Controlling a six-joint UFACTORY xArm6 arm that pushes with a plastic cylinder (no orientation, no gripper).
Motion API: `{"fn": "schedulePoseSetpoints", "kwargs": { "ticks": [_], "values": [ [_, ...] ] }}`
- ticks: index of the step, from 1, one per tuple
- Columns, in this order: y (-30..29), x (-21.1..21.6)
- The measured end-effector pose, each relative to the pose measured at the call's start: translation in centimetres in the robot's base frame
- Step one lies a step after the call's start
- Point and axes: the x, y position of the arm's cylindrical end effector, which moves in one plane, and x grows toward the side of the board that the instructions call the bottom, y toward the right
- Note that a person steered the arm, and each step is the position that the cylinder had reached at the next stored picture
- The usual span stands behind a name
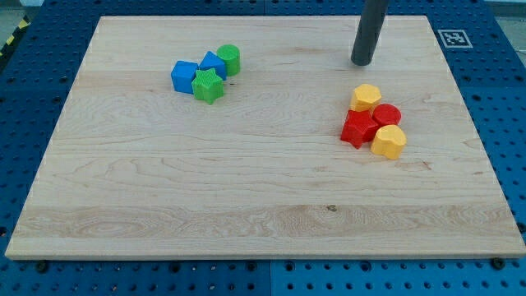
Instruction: Move your arm towards the top side of the hexagon
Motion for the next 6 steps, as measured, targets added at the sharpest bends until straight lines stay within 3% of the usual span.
{"fn": "schedulePoseSetpoints", "kwargs": {
  "ticks": [6],
  "values": [
    [-2.1, 0.0]
  ]
}}
